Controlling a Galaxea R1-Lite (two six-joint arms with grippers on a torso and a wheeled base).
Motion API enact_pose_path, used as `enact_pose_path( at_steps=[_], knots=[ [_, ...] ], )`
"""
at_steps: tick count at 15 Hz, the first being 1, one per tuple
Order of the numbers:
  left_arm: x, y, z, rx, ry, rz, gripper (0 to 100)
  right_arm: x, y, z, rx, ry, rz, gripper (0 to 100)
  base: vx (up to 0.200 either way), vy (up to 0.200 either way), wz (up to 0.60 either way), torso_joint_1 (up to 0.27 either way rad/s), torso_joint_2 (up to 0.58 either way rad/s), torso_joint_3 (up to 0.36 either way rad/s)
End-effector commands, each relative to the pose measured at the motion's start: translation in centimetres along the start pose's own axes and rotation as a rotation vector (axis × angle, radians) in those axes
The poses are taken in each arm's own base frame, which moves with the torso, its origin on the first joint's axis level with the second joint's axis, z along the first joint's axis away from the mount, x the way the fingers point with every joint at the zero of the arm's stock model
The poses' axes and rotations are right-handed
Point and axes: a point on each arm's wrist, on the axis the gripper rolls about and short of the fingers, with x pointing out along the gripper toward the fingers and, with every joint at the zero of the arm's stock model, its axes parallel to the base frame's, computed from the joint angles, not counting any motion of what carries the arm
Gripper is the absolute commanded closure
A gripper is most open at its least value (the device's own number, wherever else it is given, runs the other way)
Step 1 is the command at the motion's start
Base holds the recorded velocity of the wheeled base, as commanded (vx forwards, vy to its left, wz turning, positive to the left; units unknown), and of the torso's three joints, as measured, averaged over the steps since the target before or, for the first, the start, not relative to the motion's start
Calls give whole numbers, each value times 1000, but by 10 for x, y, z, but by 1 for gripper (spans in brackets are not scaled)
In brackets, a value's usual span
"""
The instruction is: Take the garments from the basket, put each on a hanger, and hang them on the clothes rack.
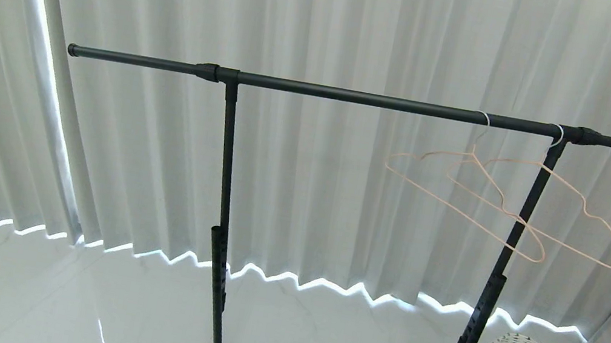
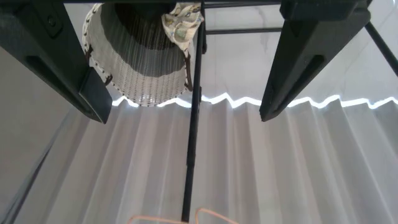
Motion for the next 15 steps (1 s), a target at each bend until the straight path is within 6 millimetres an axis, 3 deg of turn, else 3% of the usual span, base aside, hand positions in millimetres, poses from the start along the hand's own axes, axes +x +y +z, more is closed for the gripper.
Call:
enact_pose_path(
  at_steps=[1,15],
  knots=[
    [0,0,0,0,-1,0,0,0,0,0,0,0,0,0,0,0,0,-207,486,281],
    [0,0,0,2,0,0,0,0,0,0,-1,0,0,0,0,0,0,-171,461,280]
  ],
)
